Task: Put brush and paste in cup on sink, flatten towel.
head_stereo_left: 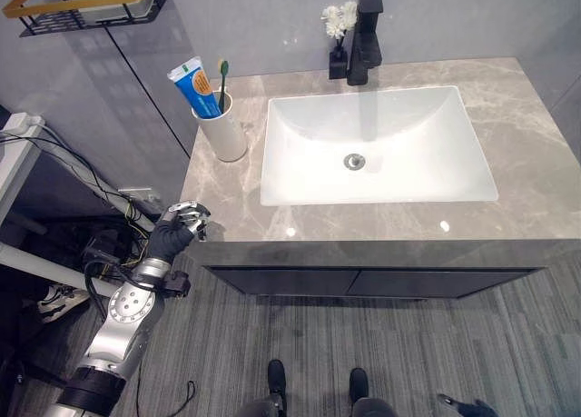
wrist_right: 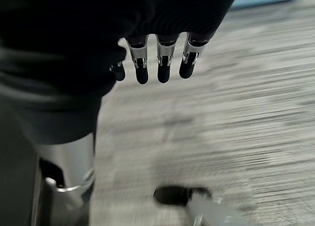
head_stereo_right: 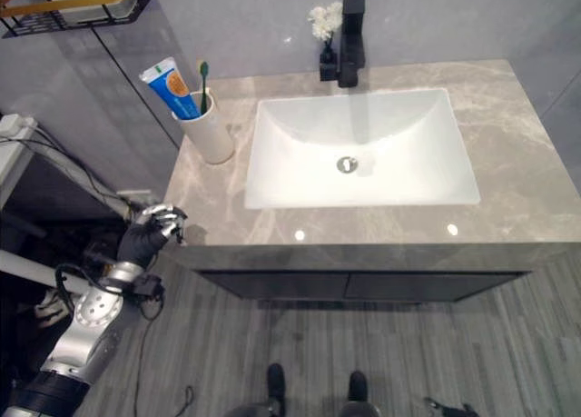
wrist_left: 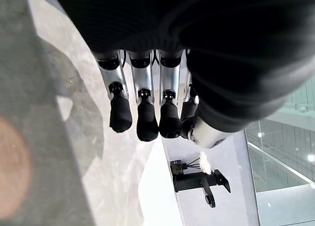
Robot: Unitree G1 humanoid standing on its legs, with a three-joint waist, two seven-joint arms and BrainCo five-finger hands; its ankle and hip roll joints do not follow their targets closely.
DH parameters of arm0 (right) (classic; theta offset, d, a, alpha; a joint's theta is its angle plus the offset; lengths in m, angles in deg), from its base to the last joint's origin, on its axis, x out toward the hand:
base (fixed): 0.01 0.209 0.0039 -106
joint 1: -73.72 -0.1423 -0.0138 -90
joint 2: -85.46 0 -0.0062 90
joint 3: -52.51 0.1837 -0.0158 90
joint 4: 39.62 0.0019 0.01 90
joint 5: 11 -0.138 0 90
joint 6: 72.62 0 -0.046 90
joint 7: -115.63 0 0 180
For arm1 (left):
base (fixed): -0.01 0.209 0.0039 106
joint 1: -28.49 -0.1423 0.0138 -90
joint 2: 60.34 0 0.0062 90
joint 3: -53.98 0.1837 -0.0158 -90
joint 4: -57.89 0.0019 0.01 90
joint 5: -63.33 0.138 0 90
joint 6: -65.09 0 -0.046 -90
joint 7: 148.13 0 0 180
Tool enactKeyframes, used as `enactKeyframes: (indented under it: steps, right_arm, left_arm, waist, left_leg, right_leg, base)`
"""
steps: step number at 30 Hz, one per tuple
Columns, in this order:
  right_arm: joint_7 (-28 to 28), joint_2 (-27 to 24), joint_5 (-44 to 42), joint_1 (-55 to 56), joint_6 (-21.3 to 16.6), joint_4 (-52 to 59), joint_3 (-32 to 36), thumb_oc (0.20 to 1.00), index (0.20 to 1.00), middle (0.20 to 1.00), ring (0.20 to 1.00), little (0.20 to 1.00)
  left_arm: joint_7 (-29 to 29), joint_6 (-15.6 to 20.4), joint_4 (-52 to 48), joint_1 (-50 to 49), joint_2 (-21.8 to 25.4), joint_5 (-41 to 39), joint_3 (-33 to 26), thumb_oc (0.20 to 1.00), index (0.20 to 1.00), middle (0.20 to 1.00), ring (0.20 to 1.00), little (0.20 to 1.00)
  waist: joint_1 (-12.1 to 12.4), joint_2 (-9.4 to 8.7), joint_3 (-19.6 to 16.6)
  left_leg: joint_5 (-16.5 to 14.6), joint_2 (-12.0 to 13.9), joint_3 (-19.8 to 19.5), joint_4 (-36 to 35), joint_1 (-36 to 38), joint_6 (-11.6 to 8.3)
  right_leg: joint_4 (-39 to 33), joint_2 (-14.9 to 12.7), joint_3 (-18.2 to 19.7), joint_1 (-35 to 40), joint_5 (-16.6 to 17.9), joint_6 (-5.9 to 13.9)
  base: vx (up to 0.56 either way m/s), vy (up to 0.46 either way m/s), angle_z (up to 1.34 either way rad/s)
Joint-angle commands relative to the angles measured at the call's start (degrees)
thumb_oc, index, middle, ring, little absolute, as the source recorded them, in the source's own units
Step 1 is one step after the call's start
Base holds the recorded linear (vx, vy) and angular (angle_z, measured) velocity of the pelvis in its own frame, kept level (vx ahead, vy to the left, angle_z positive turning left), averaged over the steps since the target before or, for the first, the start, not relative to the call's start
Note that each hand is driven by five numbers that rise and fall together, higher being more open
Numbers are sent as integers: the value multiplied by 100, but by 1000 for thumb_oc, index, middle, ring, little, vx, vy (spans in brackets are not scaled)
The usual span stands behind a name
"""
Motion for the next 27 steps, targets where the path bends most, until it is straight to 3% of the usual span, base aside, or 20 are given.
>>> enactKeyframes:
  steps: [1,9,27]
  right_arm:
    - [84,97,-245,-431,-71,-77,307,1000,1000,1000,1000,1000]
    - [460,165,34,-767,-123,317,-70,1000,1000,1000,1000,1000]
    - [454,153,46,-741,-99,45,-376,1000,1000,1000,1000,1000]
  left_arm:
    - [-272,176,312,754,-75,190,-261,200,200,200,200,200]
    - [-1050,319,1165,1709,74,618,-358,200,200,200,200,200]
    - [-1600,285,2883,3780,1092,787,212,200,200,200,200,200]
  waist:
    - [-49,-232,186]
    - [-145,-274,270]
    - [-331,-399,409]
  left_leg:
    - [-264,213,378,31,394,-291]
    - [-242,239,638,31,123,-278]
    - [-223,321,864,31,-14,-301]
  right_leg:
    - [58,-319,12,-351,547,167]
    - [58,-340,326,-829,669,245]
    - [58,-257,617,-1226,842,287]
  base:
    - [-2,-2,-9]
    - [-35,10,-15]
    - [4,-4,-10]
